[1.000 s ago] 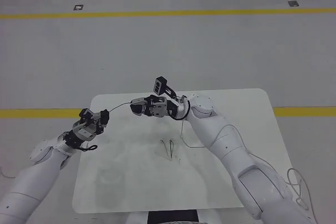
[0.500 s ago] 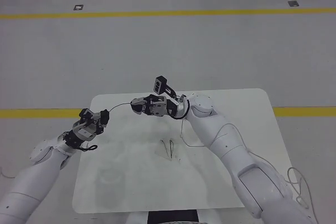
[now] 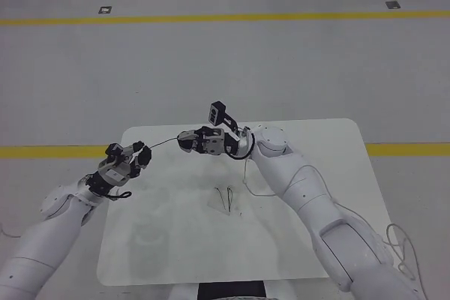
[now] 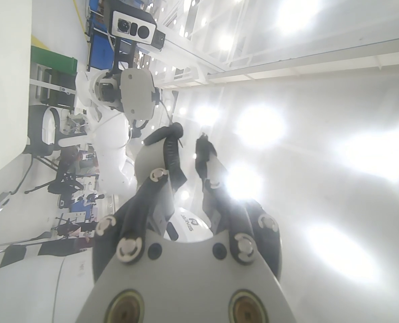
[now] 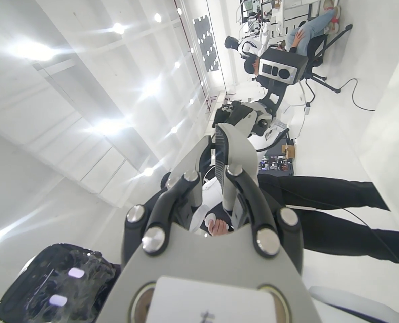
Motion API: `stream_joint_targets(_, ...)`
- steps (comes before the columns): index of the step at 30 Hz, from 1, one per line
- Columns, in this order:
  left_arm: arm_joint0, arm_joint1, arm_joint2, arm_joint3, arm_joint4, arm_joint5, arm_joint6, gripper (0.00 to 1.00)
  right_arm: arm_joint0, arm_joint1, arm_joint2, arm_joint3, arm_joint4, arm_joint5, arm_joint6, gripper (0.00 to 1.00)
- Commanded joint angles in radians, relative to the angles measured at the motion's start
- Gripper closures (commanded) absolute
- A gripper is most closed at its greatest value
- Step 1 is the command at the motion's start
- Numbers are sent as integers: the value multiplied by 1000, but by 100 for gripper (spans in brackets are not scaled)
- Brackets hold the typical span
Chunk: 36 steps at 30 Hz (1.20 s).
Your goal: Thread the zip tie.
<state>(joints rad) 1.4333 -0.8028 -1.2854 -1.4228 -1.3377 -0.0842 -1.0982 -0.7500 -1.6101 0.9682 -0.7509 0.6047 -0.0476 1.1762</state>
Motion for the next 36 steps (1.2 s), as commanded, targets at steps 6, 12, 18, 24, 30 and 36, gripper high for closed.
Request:
stream_joint_targets(6,-1,-8,-12,-4,30,4,-10,0,-3,-3,-15,-15,-2,13,1,100)
stream_joint_targets(12,-2,-12,-15,-2,67,-31,6,0,-2,-6,-23,-12,3,27,1,100)
stream_joint_targets(18,-2,-12,-15,-2,67,-31,6,0,-2,-6,-23,-12,3,27,1,100)
stream_joint_targets(24,-4,-13,-14,-9,94,-42,17,0,-8,-6,-22,-18,5,27,-11,100)
stream_joint_targets(30,-11,-20,-13,16,114,-34,-47,0,-55,2,-8,-92,37,44,-4,100)
stream_joint_targets(36,-19,-33,2,23,96,-42,-81,0,-69,-7,-29,-109,76,47,6,100)
